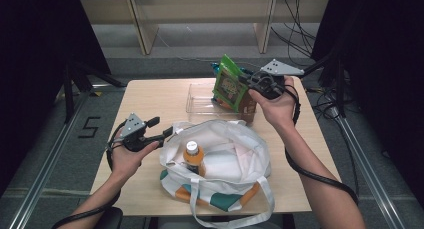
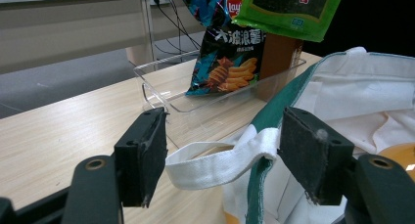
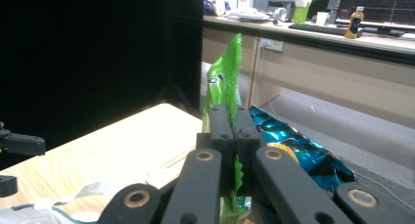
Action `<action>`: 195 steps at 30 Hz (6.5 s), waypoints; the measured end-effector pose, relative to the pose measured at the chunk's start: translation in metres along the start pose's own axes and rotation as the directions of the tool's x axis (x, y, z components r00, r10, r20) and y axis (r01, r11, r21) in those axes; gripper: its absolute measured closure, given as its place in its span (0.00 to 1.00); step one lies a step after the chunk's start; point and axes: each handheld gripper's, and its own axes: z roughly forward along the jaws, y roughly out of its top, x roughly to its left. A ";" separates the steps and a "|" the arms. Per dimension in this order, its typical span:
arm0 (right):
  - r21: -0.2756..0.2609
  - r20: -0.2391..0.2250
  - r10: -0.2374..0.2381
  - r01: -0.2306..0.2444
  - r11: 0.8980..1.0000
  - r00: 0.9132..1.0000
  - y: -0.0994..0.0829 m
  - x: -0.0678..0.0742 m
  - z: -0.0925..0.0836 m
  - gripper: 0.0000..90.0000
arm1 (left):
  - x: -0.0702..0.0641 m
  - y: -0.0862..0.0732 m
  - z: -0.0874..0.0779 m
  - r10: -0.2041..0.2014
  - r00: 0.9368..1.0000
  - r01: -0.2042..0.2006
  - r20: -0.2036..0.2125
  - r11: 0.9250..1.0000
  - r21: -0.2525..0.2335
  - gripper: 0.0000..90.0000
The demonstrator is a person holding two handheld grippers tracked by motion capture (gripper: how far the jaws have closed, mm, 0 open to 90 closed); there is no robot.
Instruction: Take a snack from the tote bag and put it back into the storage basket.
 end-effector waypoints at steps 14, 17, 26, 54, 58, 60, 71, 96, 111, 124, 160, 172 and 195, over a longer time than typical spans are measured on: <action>0.005 0.021 0.003 -0.003 1.000 1.000 -0.005 -0.005 0.011 1.00 | 0.000 -0.001 0.001 -0.003 1.000 0.003 0.004 1.000 -0.015 0.38; -0.003 0.026 -0.002 0.003 1.000 1.000 -0.005 -0.006 0.013 1.00 | 0.000 0.000 0.000 0.001 1.000 -0.001 0.000 1.000 0.000 0.38; 0.011 0.036 -0.006 0.006 1.000 0.999 -0.008 -0.003 0.020 1.00 | 0.000 -0.001 0.001 0.002 1.000 -0.002 0.000 1.000 0.000 0.38; 0.029 0.060 -0.019 0.017 0.999 0.998 -0.014 -0.009 0.040 1.00 | 0.001 0.000 0.000 0.000 1.000 0.000 0.001 1.000 -0.004 0.38; 0.043 0.068 -0.042 0.040 0.998 0.997 -0.015 -0.007 0.044 1.00 | 0.001 0.000 0.000 0.000 1.000 0.000 0.000 1.000 -0.005 0.37; 0.045 0.067 -0.046 0.043 0.998 0.997 -0.016 -0.006 0.046 1.00 | 0.002 0.000 0.000 0.000 1.000 0.000 0.001 1.000 -0.006 0.37; 0.054 0.071 -0.075 0.071 0.996 0.995 -0.020 -0.007 0.052 1.00 | 0.002 -0.001 0.000 0.001 1.000 -0.001 0.001 1.000 -0.005 0.38; 0.086 0.085 -0.070 0.062 0.994 0.994 -0.031 -0.001 0.062 1.00 | 0.002 0.000 -0.001 -0.001 1.000 0.001 0.000 1.000 -0.007 0.37; 0.104 0.099 -0.108 0.098 0.990 0.989 -0.039 -0.001 0.066 1.00 | 0.001 -0.001 0.001 -0.002 1.000 0.002 0.006 1.000 -0.019 0.37; 0.125 0.093 -0.103 0.091 0.988 0.990 -0.043 -0.002 0.065 1.00 | 0.002 -0.001 0.000 0.002 1.000 -0.002 0.001 1.000 -0.002 0.37; 0.192 0.074 -0.127 0.111 0.975 0.989 -0.061 -0.004 0.062 1.00 | 0.002 -0.001 0.000 0.002 1.000 -0.002 0.001 1.000 -0.001 0.37; 0.235 0.087 -0.090 0.068 0.970 0.992 -0.072 -0.006 0.062 1.00 | 0.001 -0.001 0.000 0.001 1.000 -0.001 0.001 1.000 -0.001 0.37; 0.278 0.097 -0.092 0.062 0.958 0.991 -0.088 -0.008 0.066 0.99 | 0.001 -0.001 0.000 0.003 1.000 -0.003 0.000 1.000 0.000 0.37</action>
